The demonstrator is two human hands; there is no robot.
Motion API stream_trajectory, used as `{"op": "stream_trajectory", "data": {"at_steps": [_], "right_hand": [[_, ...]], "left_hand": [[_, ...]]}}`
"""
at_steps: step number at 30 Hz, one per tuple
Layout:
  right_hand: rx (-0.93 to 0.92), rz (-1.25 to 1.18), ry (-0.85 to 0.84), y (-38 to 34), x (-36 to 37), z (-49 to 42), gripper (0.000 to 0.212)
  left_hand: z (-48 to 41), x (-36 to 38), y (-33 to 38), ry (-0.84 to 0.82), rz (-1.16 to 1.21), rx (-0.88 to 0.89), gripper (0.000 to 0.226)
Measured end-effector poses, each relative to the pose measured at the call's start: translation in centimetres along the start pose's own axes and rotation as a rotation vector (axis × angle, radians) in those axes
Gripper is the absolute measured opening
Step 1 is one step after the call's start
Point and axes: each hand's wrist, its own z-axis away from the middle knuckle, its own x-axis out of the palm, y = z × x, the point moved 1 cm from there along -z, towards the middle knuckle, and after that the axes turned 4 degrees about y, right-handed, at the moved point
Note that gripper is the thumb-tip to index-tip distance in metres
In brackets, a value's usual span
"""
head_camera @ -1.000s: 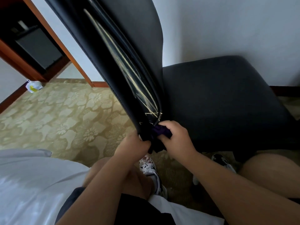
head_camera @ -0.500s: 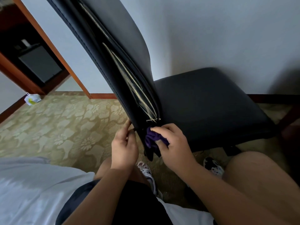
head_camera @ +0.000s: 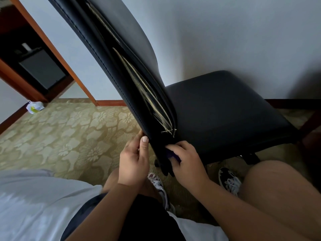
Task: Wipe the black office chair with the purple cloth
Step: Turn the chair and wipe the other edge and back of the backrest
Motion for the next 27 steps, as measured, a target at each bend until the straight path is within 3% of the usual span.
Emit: {"op": "stream_trajectory", "data": {"at_steps": [2,5,9,13,18,22,27], "right_hand": [[-0.084,-0.058,0.12,-1.3,-0.2,-0.3,0.036],[-0.173,-0.109,0.223,-2.5,-0.3,-0.6,0.038],[-0.103,-0.09,0.096,-1.3,-0.1,0.2,0.037],[-0.005,-0.022,-0.018,0.6,-0.6,0.8,0.035],[0.026,-0.042,0.101,0.8,-1.9,0.6,0.032],[0.01,-0.121,0.201,0.1,-2.9,0.1,0.026],[-0.09,-0.121,0.222,-1.2,-2.3,-1.0,0.015]], "left_hand": [[0.0,-0.5,0.5,-0.1,-0.105,0.07,0.067],[0.0,-1.4,1.5,-0.181,-0.258,0.175,0.057],[-0.8,-2.7,3.6,-0.219,-0.375,0.248,0.046],[-3.7,-4.3,6.1,-0.254,-0.623,0.164,0.066],[-8.2,-5.2,9.3,-0.33,-0.877,0.095,0.087],[-9.5,-4.8,10.1,-0.477,-0.75,-0.116,0.068],[-9.4,-3.8,9.5,-0.646,-0.732,-0.118,0.028]]}}
